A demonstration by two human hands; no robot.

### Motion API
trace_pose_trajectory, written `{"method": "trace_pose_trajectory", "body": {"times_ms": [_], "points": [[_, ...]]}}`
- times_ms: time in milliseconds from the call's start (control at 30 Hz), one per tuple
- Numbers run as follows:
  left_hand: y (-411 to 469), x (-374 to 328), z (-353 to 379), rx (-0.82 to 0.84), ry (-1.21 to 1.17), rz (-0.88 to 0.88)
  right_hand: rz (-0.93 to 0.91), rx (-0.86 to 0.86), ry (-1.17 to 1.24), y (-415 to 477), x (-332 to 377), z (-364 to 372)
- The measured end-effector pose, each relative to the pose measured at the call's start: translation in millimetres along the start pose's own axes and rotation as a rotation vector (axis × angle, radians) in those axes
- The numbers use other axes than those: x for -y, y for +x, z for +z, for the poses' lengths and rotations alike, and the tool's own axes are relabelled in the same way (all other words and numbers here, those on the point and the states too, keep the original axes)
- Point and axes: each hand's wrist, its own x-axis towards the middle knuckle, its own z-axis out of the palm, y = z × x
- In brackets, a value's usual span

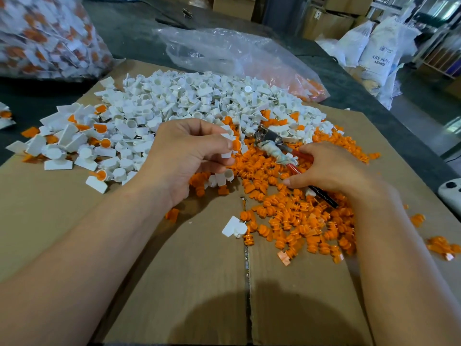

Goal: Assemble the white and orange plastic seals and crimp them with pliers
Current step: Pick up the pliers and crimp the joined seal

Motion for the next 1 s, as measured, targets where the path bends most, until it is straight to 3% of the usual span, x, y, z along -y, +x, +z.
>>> {"method": "trace_pose_trajectory", "body": {"times_ms": [400,500,633,1000], "points": [[6,3,-1,-0.027,-0.122,0.031,-0.071,-0.326,0.123,-10,10,-7],[7,4,1,-0.046,-0.171,0.077,-0.133,-0.471,0.2,-13,11,-11],[9,6,0,-0.057,-0.226,0.144,-0.235,-0.679,0.12,-22,20,-11],[11,8,1,-0.141,-0.264,0.292,-0.389,-0.458,0.193,-24,45,8]]}}
